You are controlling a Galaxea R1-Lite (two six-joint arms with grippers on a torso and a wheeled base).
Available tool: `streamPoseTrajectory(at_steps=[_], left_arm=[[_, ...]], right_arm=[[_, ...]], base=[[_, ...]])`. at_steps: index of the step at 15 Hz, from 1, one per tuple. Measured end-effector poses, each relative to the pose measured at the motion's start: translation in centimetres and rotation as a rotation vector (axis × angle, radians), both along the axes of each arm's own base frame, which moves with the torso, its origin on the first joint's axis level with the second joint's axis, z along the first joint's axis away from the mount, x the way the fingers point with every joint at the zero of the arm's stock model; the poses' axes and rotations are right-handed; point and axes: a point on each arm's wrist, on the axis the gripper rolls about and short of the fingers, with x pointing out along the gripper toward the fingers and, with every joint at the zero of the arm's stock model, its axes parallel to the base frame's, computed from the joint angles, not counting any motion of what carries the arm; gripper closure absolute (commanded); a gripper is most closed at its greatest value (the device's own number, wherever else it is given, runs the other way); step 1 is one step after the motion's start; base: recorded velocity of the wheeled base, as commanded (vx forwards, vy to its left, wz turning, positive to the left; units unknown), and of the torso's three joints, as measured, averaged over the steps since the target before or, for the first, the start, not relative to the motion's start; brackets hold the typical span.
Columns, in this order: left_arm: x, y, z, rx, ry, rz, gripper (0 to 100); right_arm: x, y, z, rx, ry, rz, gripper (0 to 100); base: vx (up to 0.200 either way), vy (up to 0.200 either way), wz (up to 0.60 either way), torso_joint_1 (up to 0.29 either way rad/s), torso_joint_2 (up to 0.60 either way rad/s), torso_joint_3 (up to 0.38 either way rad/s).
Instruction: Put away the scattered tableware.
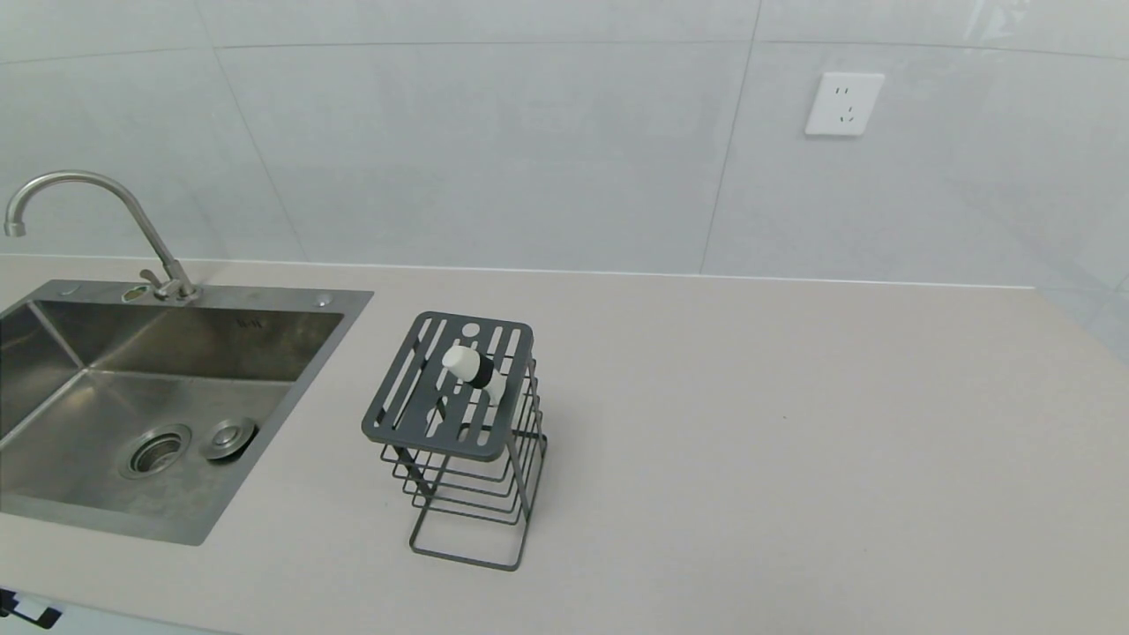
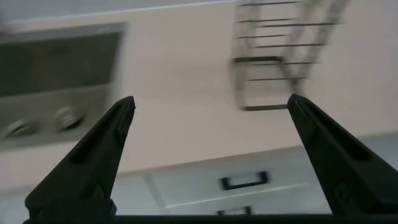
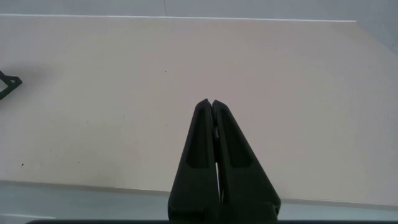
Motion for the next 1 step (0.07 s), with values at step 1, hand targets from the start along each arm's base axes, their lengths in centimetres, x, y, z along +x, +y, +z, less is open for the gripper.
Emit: streamPoseTrajectory(at_steps=[1], left_arm=[[-0.02,0.01,-0.05,-0.008,0.003,0.007,0]], right_arm=[[0.00,0.00,0.00,0.000,0.000,0.000,100]], base=[[0.000,0.000,0.00,0.000,0.00,0.000]])
